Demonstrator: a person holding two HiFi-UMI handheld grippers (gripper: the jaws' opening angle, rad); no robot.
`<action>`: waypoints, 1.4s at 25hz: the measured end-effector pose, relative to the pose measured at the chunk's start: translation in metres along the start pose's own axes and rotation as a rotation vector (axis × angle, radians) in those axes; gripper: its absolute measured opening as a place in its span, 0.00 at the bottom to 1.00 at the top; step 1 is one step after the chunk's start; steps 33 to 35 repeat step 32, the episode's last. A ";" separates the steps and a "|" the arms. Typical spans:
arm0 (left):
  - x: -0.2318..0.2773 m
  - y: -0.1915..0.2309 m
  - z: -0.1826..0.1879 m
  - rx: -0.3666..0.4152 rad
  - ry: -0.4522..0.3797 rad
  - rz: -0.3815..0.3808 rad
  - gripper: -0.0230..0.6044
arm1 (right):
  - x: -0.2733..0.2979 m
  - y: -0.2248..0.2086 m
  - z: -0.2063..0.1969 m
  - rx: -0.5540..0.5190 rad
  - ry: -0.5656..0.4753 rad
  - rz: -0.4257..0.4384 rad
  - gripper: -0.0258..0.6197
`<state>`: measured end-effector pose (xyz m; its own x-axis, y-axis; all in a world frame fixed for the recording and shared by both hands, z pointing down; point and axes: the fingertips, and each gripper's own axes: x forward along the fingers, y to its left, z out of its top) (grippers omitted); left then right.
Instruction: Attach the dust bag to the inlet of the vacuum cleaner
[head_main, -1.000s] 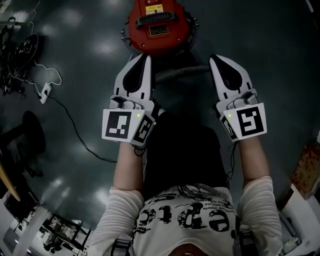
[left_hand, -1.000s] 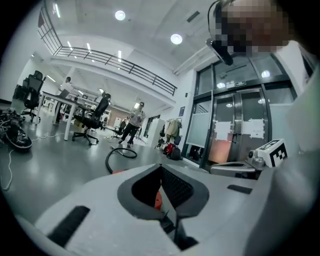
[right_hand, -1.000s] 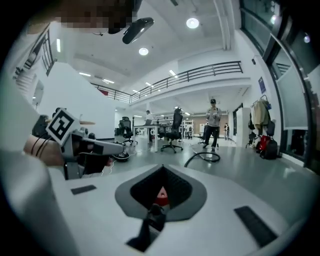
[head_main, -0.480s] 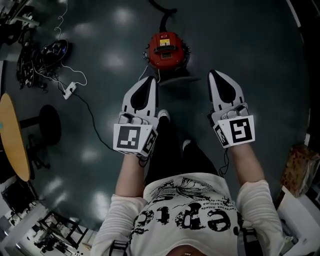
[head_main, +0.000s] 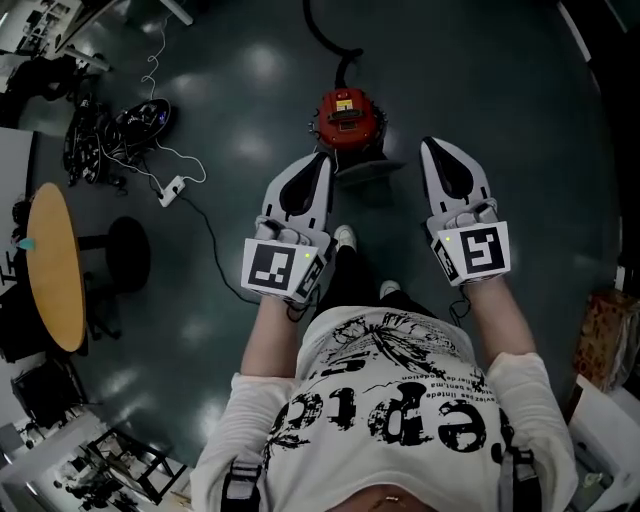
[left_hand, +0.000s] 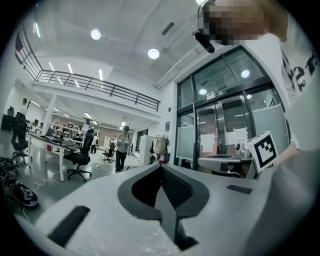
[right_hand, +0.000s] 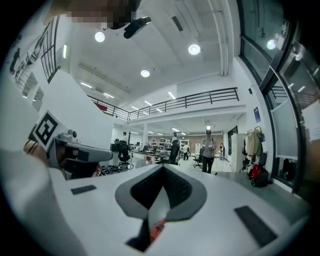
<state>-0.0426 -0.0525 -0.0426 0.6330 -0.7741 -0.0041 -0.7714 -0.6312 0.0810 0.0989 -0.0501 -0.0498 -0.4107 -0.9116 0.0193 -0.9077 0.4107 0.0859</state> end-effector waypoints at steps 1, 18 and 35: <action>-0.006 0.000 0.005 0.010 -0.005 0.001 0.04 | -0.005 0.003 0.002 0.004 -0.001 -0.006 0.04; -0.044 -0.009 0.006 0.020 0.011 0.011 0.04 | -0.032 0.034 -0.004 0.011 0.018 0.039 0.04; -0.039 -0.006 -0.006 0.023 0.042 0.022 0.04 | -0.030 0.041 -0.015 -0.008 0.046 0.085 0.04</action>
